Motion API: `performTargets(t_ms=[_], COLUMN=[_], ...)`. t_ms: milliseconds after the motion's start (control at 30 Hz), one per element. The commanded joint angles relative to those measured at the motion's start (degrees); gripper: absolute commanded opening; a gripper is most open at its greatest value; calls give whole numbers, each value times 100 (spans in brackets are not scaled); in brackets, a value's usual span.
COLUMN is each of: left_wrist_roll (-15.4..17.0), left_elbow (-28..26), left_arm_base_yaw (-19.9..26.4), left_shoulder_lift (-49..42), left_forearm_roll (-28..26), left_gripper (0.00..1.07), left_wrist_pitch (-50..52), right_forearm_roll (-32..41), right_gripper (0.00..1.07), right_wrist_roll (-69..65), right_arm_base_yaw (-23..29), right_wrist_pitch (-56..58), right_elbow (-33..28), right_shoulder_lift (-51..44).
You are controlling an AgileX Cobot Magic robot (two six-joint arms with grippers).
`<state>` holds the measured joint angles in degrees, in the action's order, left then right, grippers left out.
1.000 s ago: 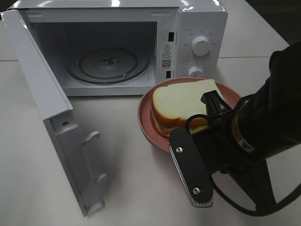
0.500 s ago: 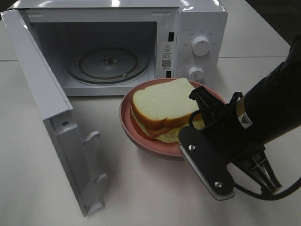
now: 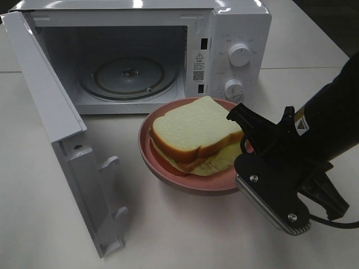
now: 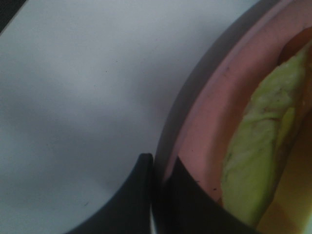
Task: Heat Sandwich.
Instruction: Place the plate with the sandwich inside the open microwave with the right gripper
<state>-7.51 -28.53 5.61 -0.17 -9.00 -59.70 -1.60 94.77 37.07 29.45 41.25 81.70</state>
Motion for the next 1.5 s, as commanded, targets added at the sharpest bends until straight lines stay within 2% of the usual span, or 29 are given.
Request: performTargets(t_ms=[33, 267, 867, 1500], left_wrist_roll=[52, 52, 52, 52], left_elbow=[17, 17, 17, 17], left_arm_base_yaw=[11, 11, 11, 11], left_shoulder_lift=[-166, -166, -166, -166], left_forearm_roll=[-11, -11, -11, -11], left_gripper=[101, 101, 101, 101], left_wrist_pitch=[17, 17, 17, 17], right_forearm_roll=[29, 52, 92, 367], right_gripper=[0, 0, 0, 0], right_wrist_roll=[103, 143, 143, 292], right_arm_base_yaw=[-40, -34, 46, 178], right_wrist_pitch=[-178, -195, -149, -246], right_elbow=[11, 97, 1346, 2269], right_shoulder_lift=[-34, 138, 1169, 1902])
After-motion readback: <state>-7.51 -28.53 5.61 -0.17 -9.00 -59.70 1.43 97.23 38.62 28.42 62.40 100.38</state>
